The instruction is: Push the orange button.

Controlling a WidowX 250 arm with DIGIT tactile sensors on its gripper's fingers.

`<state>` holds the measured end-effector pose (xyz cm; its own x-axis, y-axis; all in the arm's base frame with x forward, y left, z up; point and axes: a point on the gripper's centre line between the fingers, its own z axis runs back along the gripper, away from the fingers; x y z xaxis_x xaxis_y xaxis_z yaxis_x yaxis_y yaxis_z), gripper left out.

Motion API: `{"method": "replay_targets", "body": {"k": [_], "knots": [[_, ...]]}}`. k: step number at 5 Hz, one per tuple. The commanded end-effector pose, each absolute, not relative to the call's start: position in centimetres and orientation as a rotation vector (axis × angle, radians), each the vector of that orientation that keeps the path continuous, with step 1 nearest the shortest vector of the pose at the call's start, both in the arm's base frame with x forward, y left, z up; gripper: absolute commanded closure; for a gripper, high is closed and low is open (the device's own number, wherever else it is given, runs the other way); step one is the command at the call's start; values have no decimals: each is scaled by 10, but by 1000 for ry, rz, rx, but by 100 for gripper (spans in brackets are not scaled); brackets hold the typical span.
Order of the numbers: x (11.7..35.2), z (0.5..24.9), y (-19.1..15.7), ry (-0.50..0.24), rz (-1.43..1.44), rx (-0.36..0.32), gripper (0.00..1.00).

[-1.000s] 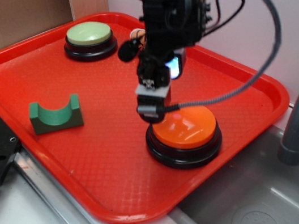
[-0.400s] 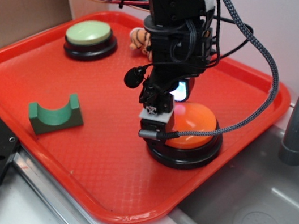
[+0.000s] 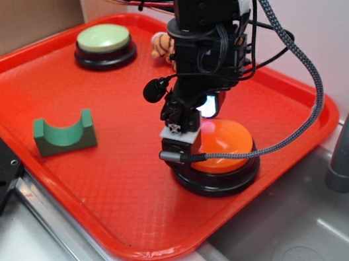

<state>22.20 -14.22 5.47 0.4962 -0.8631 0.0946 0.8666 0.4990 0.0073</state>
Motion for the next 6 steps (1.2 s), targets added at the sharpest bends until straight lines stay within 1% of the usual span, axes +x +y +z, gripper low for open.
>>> {"method": "replay_targets", "body": {"k": [1, 2, 3, 4, 5, 6], "knots": [[216, 100, -142, -192, -994, 3, 0], [215, 113, -139, -202, -968, 1, 0], [218, 97, -143, -162, -1001, -4, 0], [216, 75, -147, -119, -1039, -14, 0], [214, 61, -148, -104, -1052, -39, 0], [214, 59, -147, -108, -1051, -41, 0]]}}
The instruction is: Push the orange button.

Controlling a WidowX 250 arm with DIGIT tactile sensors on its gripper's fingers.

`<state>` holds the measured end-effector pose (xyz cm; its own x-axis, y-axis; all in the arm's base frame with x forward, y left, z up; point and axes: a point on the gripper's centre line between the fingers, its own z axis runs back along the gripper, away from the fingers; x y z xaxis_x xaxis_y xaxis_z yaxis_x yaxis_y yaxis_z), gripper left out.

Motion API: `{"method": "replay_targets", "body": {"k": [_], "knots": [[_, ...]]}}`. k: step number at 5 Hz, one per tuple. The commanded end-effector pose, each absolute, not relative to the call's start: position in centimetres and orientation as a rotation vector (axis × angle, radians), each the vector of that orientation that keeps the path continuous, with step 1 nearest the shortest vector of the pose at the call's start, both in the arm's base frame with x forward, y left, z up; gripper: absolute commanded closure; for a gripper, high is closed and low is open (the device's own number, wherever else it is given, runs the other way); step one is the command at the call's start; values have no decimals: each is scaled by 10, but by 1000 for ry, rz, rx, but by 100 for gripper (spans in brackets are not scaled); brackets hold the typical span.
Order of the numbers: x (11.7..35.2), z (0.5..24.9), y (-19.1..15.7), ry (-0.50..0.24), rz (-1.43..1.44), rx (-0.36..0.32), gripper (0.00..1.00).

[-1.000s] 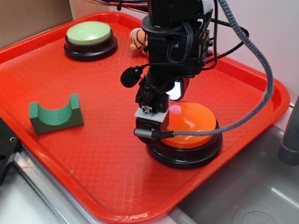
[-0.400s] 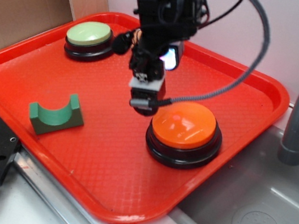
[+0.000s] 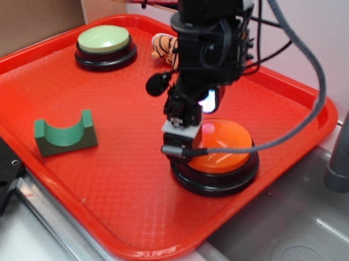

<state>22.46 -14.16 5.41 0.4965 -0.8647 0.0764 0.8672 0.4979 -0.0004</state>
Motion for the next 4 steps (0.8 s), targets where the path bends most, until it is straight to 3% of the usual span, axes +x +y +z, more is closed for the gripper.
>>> {"method": "replay_targets", "body": {"k": [1, 2, 3, 4], "knots": [[214, 58, -147, -105, -1050, -41, 0], [214, 69, -144, -113, -1033, -19, 0], [214, 98, -143, -153, -986, 6, 0], [211, 117, -139, -147, -924, 5, 0]]}}
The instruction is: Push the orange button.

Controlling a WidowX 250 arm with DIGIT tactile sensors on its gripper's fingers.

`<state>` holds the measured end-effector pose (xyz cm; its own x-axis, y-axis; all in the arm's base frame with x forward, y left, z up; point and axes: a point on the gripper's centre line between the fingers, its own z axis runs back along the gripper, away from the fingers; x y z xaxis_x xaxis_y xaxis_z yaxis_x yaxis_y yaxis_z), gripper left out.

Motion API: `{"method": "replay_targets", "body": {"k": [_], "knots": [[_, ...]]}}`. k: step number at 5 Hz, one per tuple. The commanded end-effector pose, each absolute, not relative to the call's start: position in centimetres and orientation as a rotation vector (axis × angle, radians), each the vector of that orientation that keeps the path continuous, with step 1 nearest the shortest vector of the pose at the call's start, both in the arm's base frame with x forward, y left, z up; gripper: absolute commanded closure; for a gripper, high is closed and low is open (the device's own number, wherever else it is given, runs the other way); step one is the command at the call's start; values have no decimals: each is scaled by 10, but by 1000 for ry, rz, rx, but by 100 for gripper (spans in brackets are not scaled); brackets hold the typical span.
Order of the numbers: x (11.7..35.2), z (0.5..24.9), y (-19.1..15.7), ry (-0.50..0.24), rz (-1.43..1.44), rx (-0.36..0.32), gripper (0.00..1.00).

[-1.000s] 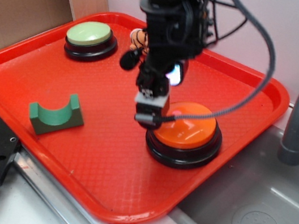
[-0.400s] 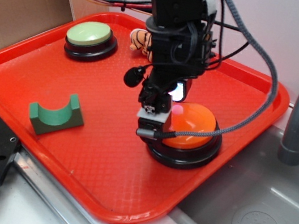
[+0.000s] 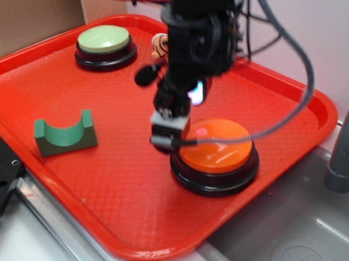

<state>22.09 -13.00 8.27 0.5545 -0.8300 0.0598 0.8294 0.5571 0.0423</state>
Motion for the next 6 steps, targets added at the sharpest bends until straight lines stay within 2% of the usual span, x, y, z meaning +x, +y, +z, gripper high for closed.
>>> {"method": "replay_targets", "body": {"k": [1, 3, 4, 5, 6], "knots": [[207, 129, -131, -149, -874, 3, 0], [196, 171, -119, -145, -790, 23, 0], [192, 180, -114, -145, -755, 23, 0], [184, 199, -108, -128, -702, -14, 0], [175, 218, -104, -65, -600, 31, 0]]}}
